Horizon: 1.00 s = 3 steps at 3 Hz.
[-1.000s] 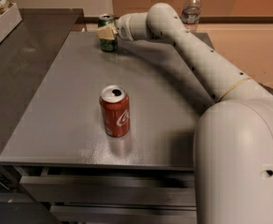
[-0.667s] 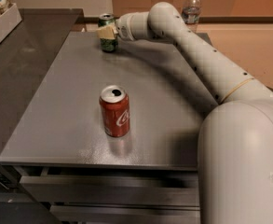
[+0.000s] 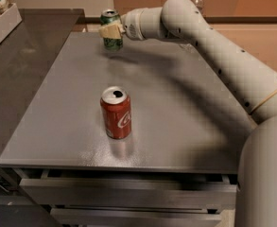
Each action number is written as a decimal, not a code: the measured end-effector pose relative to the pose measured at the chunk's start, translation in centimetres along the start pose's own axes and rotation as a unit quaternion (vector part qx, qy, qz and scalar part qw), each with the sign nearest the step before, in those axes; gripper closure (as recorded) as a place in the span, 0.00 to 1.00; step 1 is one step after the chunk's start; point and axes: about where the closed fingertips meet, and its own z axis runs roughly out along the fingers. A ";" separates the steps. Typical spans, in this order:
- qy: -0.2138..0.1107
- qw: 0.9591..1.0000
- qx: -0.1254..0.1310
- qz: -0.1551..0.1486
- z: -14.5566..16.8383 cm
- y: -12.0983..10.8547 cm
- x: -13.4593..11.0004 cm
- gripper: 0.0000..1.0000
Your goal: Move green can near coke can
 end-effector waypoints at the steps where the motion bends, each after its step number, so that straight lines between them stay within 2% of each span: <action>1: 0.006 1.000 -0.001 0.000 -3.2 1.8 0.3 1.00; 3: 0.017 1.000 -0.003 0.022 -7.8 4.9 4.7 1.00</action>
Offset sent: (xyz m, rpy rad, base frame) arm -0.1013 -0.0655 -0.0227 -0.0188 0.0636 -0.0213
